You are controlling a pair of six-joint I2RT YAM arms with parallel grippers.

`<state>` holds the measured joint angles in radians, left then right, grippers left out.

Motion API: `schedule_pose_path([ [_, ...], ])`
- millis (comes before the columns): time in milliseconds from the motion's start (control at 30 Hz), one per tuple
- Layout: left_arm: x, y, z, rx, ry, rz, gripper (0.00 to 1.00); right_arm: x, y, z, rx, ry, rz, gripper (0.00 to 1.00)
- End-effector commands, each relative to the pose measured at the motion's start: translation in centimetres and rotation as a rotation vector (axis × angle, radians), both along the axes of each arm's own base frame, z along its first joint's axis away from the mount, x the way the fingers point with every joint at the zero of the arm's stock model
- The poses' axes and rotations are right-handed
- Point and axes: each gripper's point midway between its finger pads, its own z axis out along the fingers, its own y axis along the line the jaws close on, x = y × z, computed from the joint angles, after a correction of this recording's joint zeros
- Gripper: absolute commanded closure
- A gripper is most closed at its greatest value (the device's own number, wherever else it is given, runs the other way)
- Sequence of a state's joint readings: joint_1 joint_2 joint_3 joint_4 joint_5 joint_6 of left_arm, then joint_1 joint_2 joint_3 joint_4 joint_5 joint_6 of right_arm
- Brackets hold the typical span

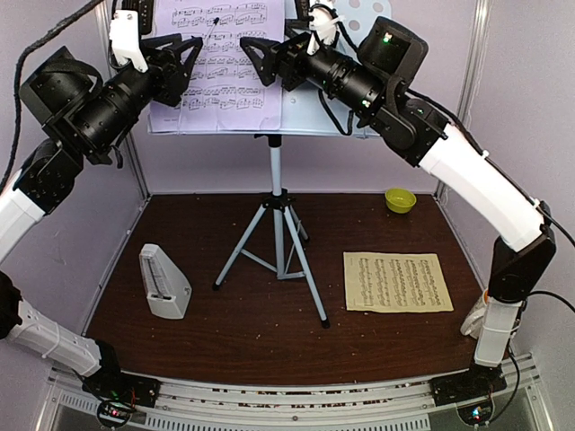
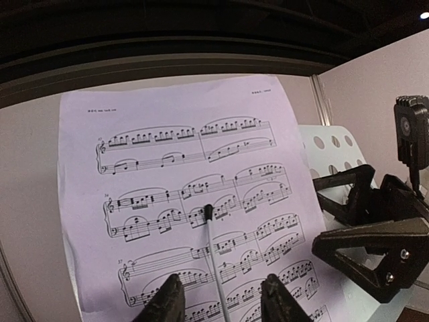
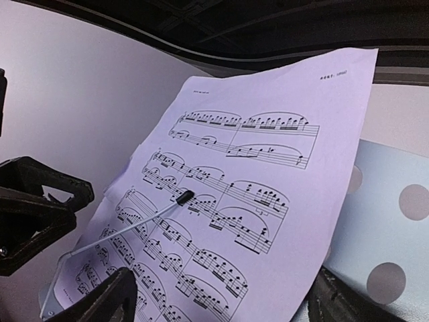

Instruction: Set up the instrument practice props

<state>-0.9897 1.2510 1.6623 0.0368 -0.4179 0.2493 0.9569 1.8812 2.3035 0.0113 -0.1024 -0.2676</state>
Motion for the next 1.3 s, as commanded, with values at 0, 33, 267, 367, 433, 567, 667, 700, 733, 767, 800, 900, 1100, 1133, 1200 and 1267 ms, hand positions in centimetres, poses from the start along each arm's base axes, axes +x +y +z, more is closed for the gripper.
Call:
schedule_pose_path([
  [0,-1.2,1.5,1.8,-0.042,-0.057,-0.008,0.58,-1.2,-3.4,3.3,0.067,-0.041,-0.044,0.06],
  [33,-1.3,1.6,1.8,-0.038,-0.056,-0.007,0.56,-1.4,-3.7,3.5,0.068,-0.040,-0.046,0.02],
  [267,-2.2,2.4,1.9,-0.017,-0.060,-0.022,0.33,-2.9,-5.8,4.7,0.091,-0.025,-0.037,0.00],
  [367,-2.7,2.4,1.6,0.012,-0.059,-0.042,0.28,-3.7,-6.8,4.9,0.098,-0.013,-0.025,0.00],
  [433,-3.3,2.4,1.3,0.039,-0.067,-0.069,0.25,-4.5,-7.5,5.0,0.098,0.002,-0.010,0.00],
  [567,-4.9,2.4,0.2,0.097,-0.083,-0.135,0.22,-5.7,-8.5,3.9,0.067,0.050,0.022,0.00],
  [667,-6.0,1.8,-1.8,0.173,-0.072,-0.201,0.20,-6.8,-9.2,2.1,0.019,0.104,0.048,0.00],
  [700,-6.2,1.5,-2.9,0.205,-0.059,-0.224,0.20,-7.1,-9.3,0.7,-0.006,0.138,0.061,0.00],
  [733,-6.4,1.0,-3.9,0.232,-0.047,-0.249,0.19,-7.6,-9.8,-0.1,-0.013,0.166,0.067,0.00],
  [767,-6.7,0.7,-4.9,0.252,-0.038,-0.272,0.19,-7.9,-10.4,-1.0,-0.017,0.198,0.069,0.00],
  [800,-6.9,0.3,-6.1,0.274,-0.025,-0.296,0.19,-8.2,-10.8,-2.2,-0.028,0.232,0.068,0.00],
  [900,-7.2,-0.8,-10.2,0.343,0.025,-0.344,0.19,-8.7,-13.3,-5.6,-0.032,0.333,0.025,0.00],
  [1100,-7.9,-2.3,-16.6,0.423,0.117,-0.419,0.19,-8.8,-19.0,-13.5,0.003,0.540,-0.133,0.01],
  [1133,-7.9,-2.6,-17.6,0.437,0.130,-0.425,0.20,-8.9,-19.7,-15.0,0.008,0.575,-0.151,0.01],
  [1200,-7.7,-3.4,-19.8,0.475,0.164,-0.436,0.22,-8.8,-20.9,-18.2,0.011,0.641,-0.198,0.03],
  [1267,-7.4,-4.6,-22.2,0.524,0.203,-0.449,0.24,-8.5,-21.8,-22.5,-0.014,0.717,-0.256,0.05],
])
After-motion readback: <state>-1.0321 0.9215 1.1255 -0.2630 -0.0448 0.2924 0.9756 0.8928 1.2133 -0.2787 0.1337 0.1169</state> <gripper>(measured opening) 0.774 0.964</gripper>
